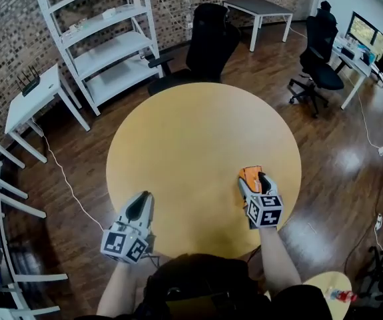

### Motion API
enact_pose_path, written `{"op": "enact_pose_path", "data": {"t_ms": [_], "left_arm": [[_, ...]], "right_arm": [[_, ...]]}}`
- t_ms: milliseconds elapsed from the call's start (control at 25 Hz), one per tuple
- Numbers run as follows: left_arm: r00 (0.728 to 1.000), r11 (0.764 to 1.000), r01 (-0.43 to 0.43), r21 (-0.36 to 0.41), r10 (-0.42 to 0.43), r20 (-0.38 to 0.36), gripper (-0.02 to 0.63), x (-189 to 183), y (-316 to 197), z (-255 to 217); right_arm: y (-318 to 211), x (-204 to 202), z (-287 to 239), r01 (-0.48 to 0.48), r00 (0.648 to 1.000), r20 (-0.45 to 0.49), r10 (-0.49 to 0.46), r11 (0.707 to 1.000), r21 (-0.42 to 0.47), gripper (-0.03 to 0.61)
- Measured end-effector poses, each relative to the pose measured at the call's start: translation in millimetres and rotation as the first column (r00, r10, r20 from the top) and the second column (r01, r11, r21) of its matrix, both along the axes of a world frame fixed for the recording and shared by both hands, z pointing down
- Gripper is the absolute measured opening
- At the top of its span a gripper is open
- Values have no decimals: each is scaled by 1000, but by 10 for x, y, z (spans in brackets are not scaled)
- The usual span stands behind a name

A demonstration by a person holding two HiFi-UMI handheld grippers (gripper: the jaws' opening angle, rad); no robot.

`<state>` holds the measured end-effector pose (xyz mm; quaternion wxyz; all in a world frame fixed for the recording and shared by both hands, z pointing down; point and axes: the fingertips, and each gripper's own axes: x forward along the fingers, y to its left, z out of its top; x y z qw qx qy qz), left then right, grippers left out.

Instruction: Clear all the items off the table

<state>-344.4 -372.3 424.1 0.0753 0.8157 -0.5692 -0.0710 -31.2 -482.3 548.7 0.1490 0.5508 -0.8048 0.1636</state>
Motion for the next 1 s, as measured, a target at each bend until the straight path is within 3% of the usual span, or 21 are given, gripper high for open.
{"op": "enact_pose_path", "data": {"t_ms": [40, 80, 240, 440, 560, 640, 760, 1000], "left_arm": [[1000, 1000, -7, 11, 7, -4, 31, 32, 22, -33], [1000, 1000, -16, 20, 16, -11, 31, 69, 48, -54], [998, 997, -63, 33, 64, -23, 2, 190, 86, -90], [985, 986, -163, 43, 165, -51, 2, 388, 179, -61], [966, 967, -248, 59, 252, -63, 2, 550, 222, -41], [943, 944, -320, 75, 325, -69, 2, 720, 292, -66], [892, 892, -441, 95, 448, -62, 2, 1118, 450, -154], [776, 778, -617, 121, 627, -72, 0, 1872, 829, -277]], "right_arm": [[83, 5, -105, 8, 1000, -7, -8, 1000, 31, 294], [180, 15, -202, 18, 1000, -20, -16, 998, 59, 221], [531, 56, -570, 30, 993, -114, -12, 987, 156, 208], [1084, 204, -998, -66, 987, -122, 103, 959, 275, 17], [1478, 292, -1211, -134, 978, -104, 178, 932, 337, 5], [1805, 393, -1343, -188, 966, -98, 240, 909, 373, 3], [2359, 668, -1531, -312, 926, -71, 371, 856, 413, 3], [3424, 1268, -1702, -551, 803, 61, 593, 698, 458, 3]]}}
